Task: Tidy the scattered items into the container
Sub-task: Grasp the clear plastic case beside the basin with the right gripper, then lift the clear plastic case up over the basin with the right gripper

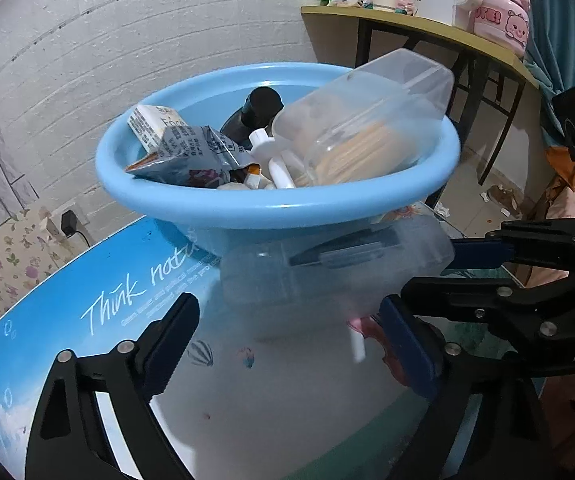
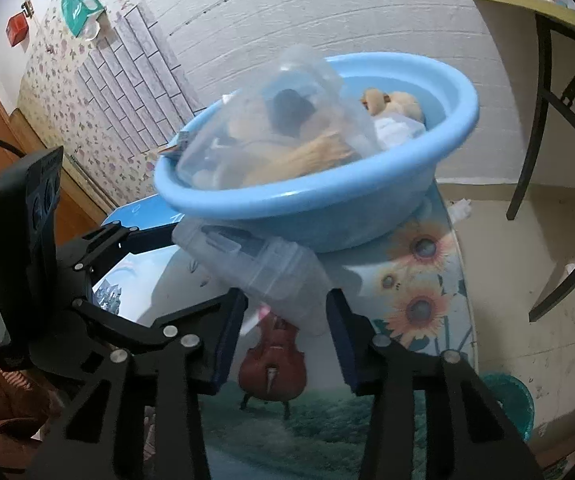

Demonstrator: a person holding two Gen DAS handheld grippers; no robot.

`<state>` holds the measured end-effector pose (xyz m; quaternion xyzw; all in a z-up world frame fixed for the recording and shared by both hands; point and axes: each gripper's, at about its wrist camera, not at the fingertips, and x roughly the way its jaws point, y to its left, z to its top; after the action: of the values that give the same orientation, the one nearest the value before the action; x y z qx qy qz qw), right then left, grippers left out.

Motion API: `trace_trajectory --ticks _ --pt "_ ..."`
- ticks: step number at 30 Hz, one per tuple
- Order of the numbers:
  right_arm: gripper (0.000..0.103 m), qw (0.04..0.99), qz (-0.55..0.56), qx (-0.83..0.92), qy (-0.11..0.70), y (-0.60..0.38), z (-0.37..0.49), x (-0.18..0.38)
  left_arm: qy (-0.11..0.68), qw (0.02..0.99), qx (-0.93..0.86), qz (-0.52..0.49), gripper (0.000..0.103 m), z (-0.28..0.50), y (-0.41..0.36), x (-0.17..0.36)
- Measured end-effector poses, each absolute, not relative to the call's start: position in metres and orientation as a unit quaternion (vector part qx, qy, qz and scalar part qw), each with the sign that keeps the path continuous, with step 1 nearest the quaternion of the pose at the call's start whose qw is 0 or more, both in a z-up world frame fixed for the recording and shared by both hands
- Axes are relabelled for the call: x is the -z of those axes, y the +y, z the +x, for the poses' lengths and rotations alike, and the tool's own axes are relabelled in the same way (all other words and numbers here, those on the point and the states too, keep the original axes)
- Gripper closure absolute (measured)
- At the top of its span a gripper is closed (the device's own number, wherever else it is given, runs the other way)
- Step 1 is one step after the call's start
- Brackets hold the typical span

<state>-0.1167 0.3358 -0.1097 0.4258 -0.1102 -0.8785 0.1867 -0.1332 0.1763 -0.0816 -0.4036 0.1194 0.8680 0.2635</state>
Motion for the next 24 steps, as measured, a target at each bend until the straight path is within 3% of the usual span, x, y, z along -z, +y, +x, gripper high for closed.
trace_trajectory --ticks 15,18,24 --pt "0.058 0.167 0.441 0.874 -0.121 0.334 -0.114 0.109 0.171 0.268 -0.877 -0.36 0.007 -0.122 0.183 0.084" --pt "0.046 0.168 0.447 0.868 -0.137 0.335 -0.119 0.11 0.185 0.265 -0.875 -0.36 0.004 -0.126 0.188 0.088" --pt "0.044 0.182 0.452 0.865 -0.123 0.323 -0.126 0.112 0.184 0.283 -0.868 -0.364 0.003 -0.126 0.196 0.089"
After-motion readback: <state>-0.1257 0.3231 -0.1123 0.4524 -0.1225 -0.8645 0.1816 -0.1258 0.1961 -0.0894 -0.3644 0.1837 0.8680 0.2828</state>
